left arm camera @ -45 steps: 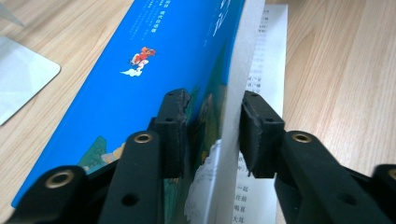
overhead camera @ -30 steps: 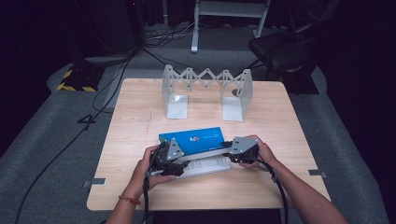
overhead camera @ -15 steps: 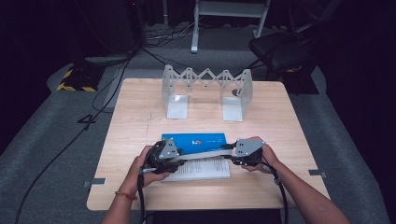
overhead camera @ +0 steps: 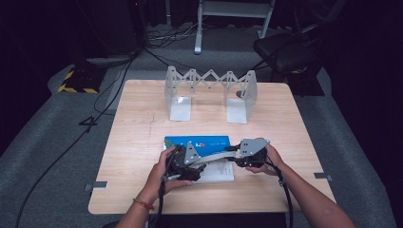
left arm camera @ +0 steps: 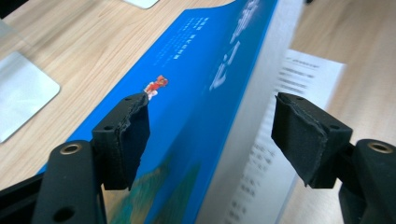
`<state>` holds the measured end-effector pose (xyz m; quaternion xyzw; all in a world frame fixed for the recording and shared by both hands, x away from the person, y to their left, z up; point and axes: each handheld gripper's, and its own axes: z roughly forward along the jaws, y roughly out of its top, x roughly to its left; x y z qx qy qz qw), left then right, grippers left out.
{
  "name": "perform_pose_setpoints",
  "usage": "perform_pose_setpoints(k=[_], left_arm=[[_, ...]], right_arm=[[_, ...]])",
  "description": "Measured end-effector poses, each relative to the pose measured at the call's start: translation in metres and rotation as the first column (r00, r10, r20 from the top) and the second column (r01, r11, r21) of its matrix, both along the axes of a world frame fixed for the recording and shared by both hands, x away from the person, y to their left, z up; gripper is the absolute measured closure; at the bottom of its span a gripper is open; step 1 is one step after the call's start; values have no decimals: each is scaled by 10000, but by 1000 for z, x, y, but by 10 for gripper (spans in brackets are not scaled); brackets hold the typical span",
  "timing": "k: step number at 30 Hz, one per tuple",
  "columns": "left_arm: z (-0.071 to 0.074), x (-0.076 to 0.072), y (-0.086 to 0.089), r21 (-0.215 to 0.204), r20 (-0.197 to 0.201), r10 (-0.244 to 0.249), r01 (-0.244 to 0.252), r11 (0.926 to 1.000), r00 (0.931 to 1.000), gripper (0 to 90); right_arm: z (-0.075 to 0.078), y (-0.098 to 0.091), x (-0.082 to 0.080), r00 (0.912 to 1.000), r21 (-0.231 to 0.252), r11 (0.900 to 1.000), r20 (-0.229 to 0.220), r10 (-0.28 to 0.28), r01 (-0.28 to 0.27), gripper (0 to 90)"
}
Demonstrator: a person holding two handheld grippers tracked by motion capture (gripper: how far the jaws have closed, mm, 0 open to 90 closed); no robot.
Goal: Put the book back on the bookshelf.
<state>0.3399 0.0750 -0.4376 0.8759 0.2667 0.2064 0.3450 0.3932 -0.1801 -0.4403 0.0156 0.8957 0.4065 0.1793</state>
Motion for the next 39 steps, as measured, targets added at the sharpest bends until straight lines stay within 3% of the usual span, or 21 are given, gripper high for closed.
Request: perform_pose_setpoints(k=[3,4,6,7,9,11,13,14,15,16,19,21,23,27,28,29,30,33,39], left_arm=[[-3,2,-3,92,-103,136,-136,9999,9999,317],[-6,3,-3,257,-85,169,-167,9995,9998,410],[-10,3,-1,392,-257,-455,465,9982,9986,524],[-12,2,-1,496,-122,-530,536,9973,9985,589],[-12,2,1,442,-245,-508,519,9977,9984,623],[-14,2,3,272,-178,-620,625,9977,9979,639],[-14,4,6,135,-354,-689,695,9975,9970,642],[-14,4,6,135,-354,-689,695,9975,9970,641],[-14,5,9,-29,-399,-721,720,9974,9966,641],[-14,5,9,-29,-399,-721,720,9974,9966,640],[-14,7,13,-350,-616,-780,759,9965,9950,630],[-14,7,13,-288,-661,-748,731,9969,9950,623],[-10,8,14,-224,-621,-463,450,9987,9970,552],[-5,11,13,-337,-457,-491,475,9983,9978,439],[-5,11,11,-197,-358,-527,520,9985,9980,431],[-5,11,9,216,-242,-464,469,9987,9986,418],[-5,11,9,216,-242,-464,469,9987,9986,399],[-9,16,10,-18,-487,-533,532,9986,9974,392],[-9,20,-4,-51,-646,-991,990,9951,9930,435]], right_arm=[[1,2,-1,10000,-46,10000,-36,7,-7,675],[2,4,-2,10000,-87,10000,-38,50,-50,671],[2,6,-4,9999,-106,9999,-61,133,-134,667],[1,7,-4,9998,-183,9997,15,188,-187,664],[0,8,-3,9995,-111,9995,-147,294,-295,638],[-2,5,3,9979,312,9981,-374,535,-523,594],[-8,2,11,9925,899,9938,-973,735,-648,586],[-8,2,11,9925,899,9938,-973,735,-648,586],[-12,1,14,9924,898,9928,-870,866,-787,593],[-15,1,15,9965,448,9969,-500,665,-642,601],[-19,0,15,9975,622,9969,-476,519,-489,615],[-18,1,14,9980,511,9975,-368,512,-493,628],[-14,3,9,9987,348,9984,-244,457,-448,648],[-4,-3,0,9989,305,9984,-85,469,-466,687],[-1,-4,-2,9992,261,9988,-29,409,-408,692],[0,-7,-3,9992,202,9990,-63,390,-389,697],[0,-7,-3,9992,202,9990,-63,390,-389,697],[2,-15,-4,9993,160,9992,-102,361,-359,701],[7,-29,-8,9997,-82,9997,-89,243,-244,705]])
